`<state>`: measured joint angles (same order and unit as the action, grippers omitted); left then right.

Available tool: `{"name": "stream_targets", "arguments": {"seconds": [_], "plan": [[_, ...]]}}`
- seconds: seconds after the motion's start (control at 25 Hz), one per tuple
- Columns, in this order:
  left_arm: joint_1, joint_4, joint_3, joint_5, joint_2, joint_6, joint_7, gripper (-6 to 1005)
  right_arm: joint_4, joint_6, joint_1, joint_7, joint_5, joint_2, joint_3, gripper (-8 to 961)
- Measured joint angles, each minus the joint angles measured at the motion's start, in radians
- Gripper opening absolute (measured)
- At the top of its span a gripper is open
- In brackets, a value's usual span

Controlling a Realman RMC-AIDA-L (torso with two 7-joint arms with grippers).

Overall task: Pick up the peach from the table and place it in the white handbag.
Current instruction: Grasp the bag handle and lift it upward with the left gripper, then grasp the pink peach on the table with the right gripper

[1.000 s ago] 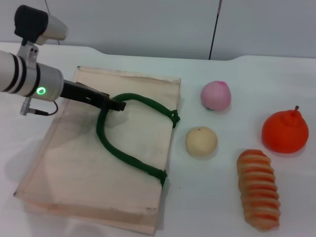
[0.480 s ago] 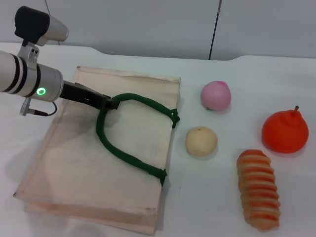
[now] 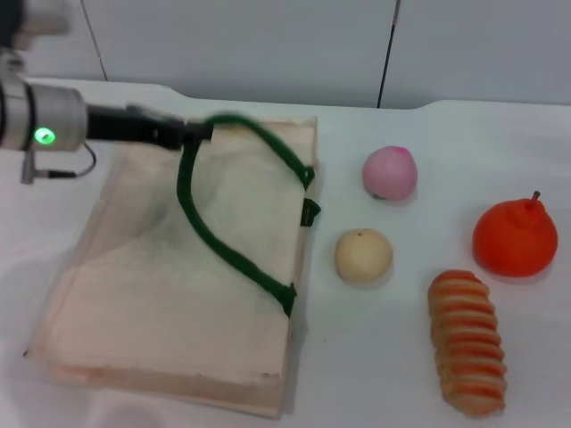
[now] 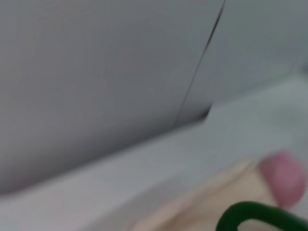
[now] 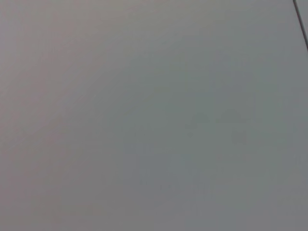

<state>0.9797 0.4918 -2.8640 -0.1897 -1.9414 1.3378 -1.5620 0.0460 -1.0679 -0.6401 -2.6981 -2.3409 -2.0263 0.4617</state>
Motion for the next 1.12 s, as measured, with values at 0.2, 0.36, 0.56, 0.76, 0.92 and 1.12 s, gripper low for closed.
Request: {"name": "stream_targets", "arguments": {"seconds": [0.2, 0.36, 0.56, 0.76, 0.92, 1.12], "plan": [[-0.111, 0.024, 0.000, -0.345, 0.050, 0.320, 0.133, 124, 0.000, 0.000, -0.002, 0.000, 0.000, 0.000, 0.000, 828], [-0.190, 0.025, 0.000, -0.572, 0.082, 0.538, 0.193, 124, 0.000, 0.000, -0.003, 0.001, 0.000, 0.000, 0.000, 825], [-0.227, 0.050, 0.000, -0.654, 0.104, 0.616, 0.167, 124, -0.017, 0.000, -0.004, 0.086, 0.061, 0.002, 0.024, 822], [-0.214, 0.078, 0.000, -0.657, 0.105, 0.648, 0.113, 124, -0.132, 0.000, -0.010, 0.304, 0.314, 0.004, 0.069, 819], [-0.195, 0.085, 0.000, -0.650, 0.108, 0.655, 0.088, 124, -0.247, -0.003, -0.038, 0.506, 0.569, 0.007, 0.132, 817], [-0.188, 0.103, -0.001, -0.637, 0.109, 0.646, 0.057, 124, -0.316, -0.013, -0.109, 0.659, 0.829, 0.008, 0.226, 814]]}}
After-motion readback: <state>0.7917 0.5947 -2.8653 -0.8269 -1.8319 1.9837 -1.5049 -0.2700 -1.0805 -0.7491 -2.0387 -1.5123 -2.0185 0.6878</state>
